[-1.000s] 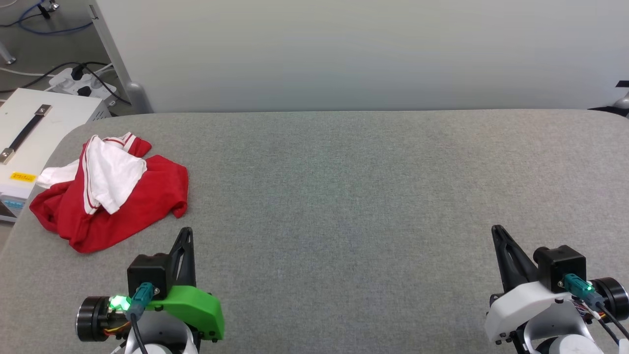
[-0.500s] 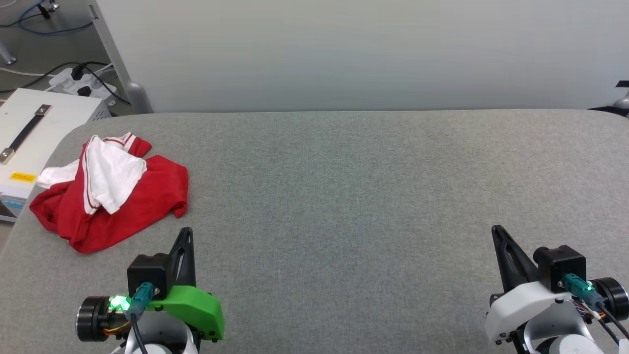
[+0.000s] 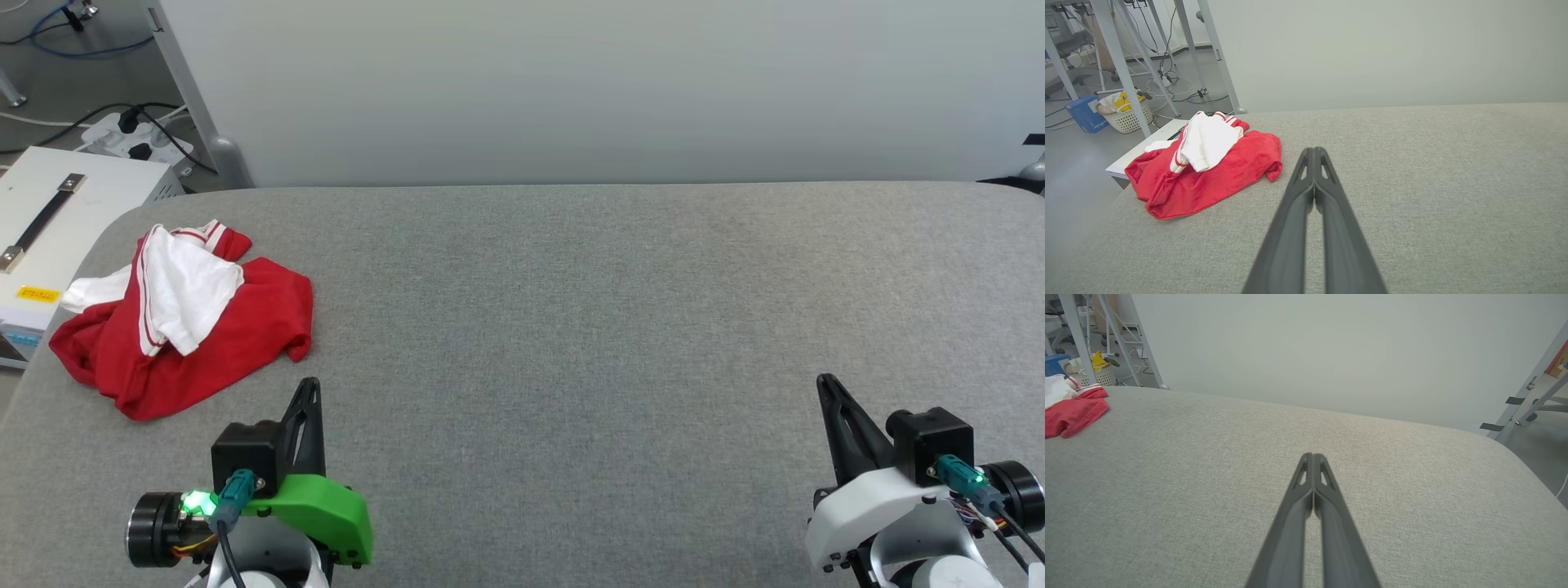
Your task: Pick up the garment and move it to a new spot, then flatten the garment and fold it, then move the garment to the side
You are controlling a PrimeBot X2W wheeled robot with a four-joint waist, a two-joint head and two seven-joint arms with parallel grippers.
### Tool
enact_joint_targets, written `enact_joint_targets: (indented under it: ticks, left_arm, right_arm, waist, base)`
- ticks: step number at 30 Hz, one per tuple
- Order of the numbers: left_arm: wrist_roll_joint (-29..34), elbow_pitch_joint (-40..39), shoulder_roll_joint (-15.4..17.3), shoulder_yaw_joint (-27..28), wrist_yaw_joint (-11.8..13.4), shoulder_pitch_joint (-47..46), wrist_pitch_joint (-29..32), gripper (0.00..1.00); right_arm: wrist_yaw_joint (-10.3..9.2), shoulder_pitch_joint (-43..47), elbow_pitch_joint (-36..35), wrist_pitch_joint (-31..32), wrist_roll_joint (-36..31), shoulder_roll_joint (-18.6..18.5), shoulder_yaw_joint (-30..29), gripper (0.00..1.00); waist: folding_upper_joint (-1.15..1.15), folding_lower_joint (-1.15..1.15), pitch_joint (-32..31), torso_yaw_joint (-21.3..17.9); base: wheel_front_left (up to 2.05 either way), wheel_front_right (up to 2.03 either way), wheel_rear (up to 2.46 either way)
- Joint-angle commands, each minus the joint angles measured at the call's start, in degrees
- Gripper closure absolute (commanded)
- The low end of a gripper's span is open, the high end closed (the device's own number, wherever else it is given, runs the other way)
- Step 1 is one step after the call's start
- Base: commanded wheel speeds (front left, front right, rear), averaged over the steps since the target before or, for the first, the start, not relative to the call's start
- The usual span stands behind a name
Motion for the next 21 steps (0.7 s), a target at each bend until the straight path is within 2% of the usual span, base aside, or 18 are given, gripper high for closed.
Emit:
enact_joint_targets:
  ticks: [1, 2, 3, 21]
  left_arm:
    - [0.6, -0.1, -0.3, 0.0, 0.2, -1.0, 0.0, 1.0]
    - [0.6, -0.1, -0.3, 0.0, 0.2, -1.0, 0.0, 1.0]
    - [0.0, 0.0, 0.0, 0.0, 0.0, 0.0, 0.0, 0.0]
    - [-0.7, -0.4, 0.0, -0.4, 0.9, -0.1, -1.7, 0.0]
  right_arm:
    - [-0.05, -0.9, 0.1, 0.1, -0.6, 0.0, 0.0, 1.0]
    - [-0.05, -0.9, 0.1, 0.1, -0.6, 0.0, 0.0, 1.0]
    - [0.0, 0.0, 0.0, 0.0, 0.0, 0.0, 0.0, 0.0]
    - [-0.01, 0.1, -1.1, -1.7, 2.1, 0.0, -1.0, 0.0]
  waist:
    - [0.0, 0.0, 0.0, 0.0]
    - [0.0, 0.0, 0.0, 0.0]
    - [0.0, 0.0, 0.0, 0.0]
    - [0.0, 0.0, 0.1, 0.0]
  base:
    - [0.0, 0.0, 0.0]
    - [0.0, 0.0, 0.0]
    - [0.0, 0.0, 0.0]
    - [0.0, 0.0, 0.0]
